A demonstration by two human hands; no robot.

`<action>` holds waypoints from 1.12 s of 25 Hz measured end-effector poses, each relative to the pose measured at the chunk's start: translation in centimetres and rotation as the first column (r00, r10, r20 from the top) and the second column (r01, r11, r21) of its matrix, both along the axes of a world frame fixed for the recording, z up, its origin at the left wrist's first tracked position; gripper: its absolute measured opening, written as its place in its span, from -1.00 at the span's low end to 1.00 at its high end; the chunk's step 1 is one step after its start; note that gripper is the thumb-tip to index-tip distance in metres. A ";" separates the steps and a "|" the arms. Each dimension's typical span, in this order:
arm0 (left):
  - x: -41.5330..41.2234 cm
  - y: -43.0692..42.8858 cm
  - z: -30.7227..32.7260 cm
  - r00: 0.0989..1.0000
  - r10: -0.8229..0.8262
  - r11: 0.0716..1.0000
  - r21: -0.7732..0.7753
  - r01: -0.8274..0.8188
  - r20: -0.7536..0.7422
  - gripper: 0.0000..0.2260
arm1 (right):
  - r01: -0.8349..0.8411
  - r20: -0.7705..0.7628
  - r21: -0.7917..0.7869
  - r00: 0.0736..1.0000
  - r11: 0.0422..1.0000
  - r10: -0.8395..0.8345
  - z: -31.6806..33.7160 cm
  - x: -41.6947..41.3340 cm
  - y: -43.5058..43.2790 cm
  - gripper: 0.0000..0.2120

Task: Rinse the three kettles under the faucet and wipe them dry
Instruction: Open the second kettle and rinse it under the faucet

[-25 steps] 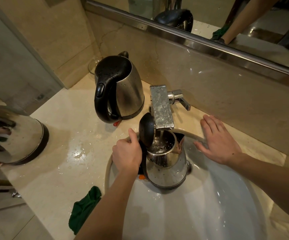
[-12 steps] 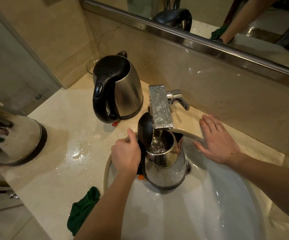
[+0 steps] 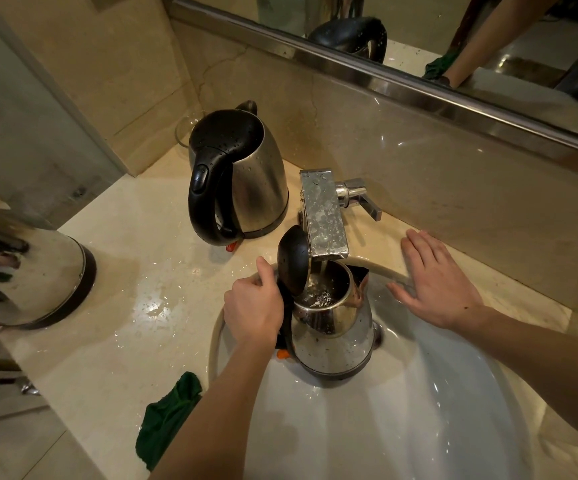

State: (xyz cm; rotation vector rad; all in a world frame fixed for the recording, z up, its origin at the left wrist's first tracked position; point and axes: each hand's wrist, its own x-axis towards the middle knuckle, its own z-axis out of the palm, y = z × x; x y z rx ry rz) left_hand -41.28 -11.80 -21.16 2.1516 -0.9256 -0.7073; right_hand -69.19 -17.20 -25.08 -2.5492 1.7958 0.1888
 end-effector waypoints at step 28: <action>-0.1 0.1 -0.1 1.000 -0.004 1.000 -0.010 0.004 -0.014 -0.44 | -0.002 -0.005 -0.011 1.000 1.000 0.002 -0.1 0.0 -0.1 -0.18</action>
